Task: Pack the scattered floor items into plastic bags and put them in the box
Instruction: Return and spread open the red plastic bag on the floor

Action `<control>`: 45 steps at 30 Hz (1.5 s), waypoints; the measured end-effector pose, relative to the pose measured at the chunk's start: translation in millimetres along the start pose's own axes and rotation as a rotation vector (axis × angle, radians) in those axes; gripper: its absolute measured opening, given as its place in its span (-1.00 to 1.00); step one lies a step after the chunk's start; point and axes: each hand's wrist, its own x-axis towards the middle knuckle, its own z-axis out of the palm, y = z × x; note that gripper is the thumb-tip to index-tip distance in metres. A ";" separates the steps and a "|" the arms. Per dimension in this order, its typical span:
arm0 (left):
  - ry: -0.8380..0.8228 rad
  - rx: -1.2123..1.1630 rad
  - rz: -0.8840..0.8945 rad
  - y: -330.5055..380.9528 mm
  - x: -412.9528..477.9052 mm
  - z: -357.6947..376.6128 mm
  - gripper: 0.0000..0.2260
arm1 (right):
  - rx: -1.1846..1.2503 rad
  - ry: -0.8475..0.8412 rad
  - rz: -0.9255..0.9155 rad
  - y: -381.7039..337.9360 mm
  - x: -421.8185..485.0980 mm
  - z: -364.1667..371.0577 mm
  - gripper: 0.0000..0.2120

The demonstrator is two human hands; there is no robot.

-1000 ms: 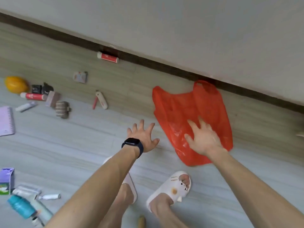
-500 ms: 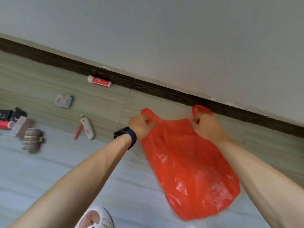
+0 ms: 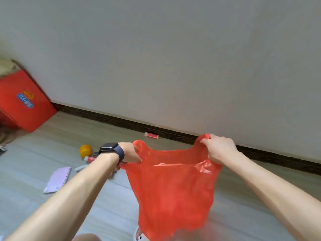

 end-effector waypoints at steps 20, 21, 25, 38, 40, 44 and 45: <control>0.368 0.421 -0.209 -17.9 -64.3 63.9 -0.34 | -0.040 -0.003 0.019 -0.5 -104.6 26.8 -0.20; 0.333 0.456 -0.226 -18.6 -57.2 78.3 -0.33 | -0.045 -0.053 0.050 0.1 -102.0 33.2 -0.22; 0.268 0.504 -0.184 -32.5 -33.5 139.6 -0.29 | -0.004 -0.222 0.145 5.7 -86.8 53.7 -0.19; 0.696 0.435 0.664 37.5 13.4 154.1 -0.58 | 0.258 0.544 -0.331 -6.8 -57.4 92.7 -0.84; 0.643 0.595 0.814 48.6 32.1 157.4 -0.64 | 0.174 0.569 -0.465 -16.0 -45.5 102.6 -0.86; 0.387 0.695 0.688 48.7 67.6 154.9 -0.51 | -0.094 0.143 -0.561 -20.2 -15.8 139.7 -0.41; 0.308 0.693 0.609 42.1 77.9 155.1 -0.37 | -0.192 0.004 -0.541 -17.9 -9.2 145.7 -0.27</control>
